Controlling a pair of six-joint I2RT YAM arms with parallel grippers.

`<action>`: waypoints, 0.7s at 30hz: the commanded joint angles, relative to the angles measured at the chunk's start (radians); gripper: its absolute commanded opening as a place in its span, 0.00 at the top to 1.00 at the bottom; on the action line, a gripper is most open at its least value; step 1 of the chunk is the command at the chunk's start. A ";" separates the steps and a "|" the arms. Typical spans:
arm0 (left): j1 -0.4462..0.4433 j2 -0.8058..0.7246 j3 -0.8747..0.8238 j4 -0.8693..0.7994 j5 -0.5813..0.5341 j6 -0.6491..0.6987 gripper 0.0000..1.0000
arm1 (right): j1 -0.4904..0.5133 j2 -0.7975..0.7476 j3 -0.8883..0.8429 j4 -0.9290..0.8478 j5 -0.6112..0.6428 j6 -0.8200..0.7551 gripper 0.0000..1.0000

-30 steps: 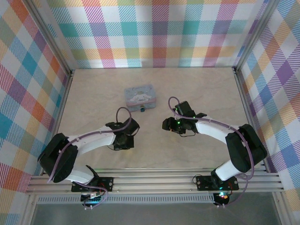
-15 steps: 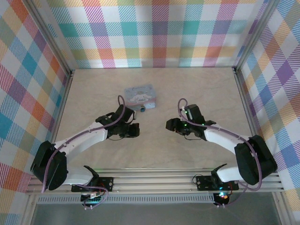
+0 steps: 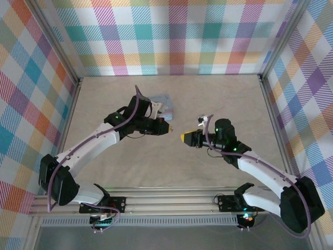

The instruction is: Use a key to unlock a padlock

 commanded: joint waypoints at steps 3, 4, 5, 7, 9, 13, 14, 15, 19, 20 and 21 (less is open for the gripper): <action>0.009 0.014 0.057 -0.088 0.029 -0.052 1.00 | 0.046 0.026 -0.015 0.105 0.080 -0.240 0.58; 0.008 0.015 0.063 -0.094 0.031 -0.059 1.00 | 0.048 0.041 -0.006 0.110 0.067 -0.258 0.58; 0.009 0.014 0.069 -0.099 0.035 -0.067 1.00 | 0.052 0.057 0.003 0.124 0.055 -0.288 0.57; 0.010 0.012 0.072 -0.099 0.050 -0.077 1.00 | 0.063 0.084 0.007 0.167 0.050 -0.328 0.57; 0.008 0.007 0.073 -0.100 0.058 -0.086 1.00 | 0.069 0.115 0.012 0.215 0.038 -0.355 0.57; 0.009 -0.005 0.071 -0.101 0.056 -0.101 1.00 | 0.084 0.170 0.057 0.235 -0.009 -0.382 0.60; 0.009 -0.006 0.072 -0.103 0.058 -0.103 1.00 | 0.090 0.184 0.065 0.241 -0.011 -0.388 0.60; 0.008 -0.006 0.075 -0.108 0.057 -0.103 1.00 | 0.095 0.194 0.069 0.252 -0.014 -0.393 0.61; 0.008 -0.007 0.071 -0.114 0.052 -0.106 1.00 | 0.108 0.222 0.083 0.283 -0.015 -0.406 0.63; 0.008 -0.007 0.067 -0.113 0.051 -0.110 1.00 | 0.109 0.230 0.091 0.278 -0.018 -0.407 0.65; 0.008 -0.009 0.063 -0.111 0.052 -0.114 1.00 | 0.111 0.239 0.101 0.270 -0.022 -0.408 0.67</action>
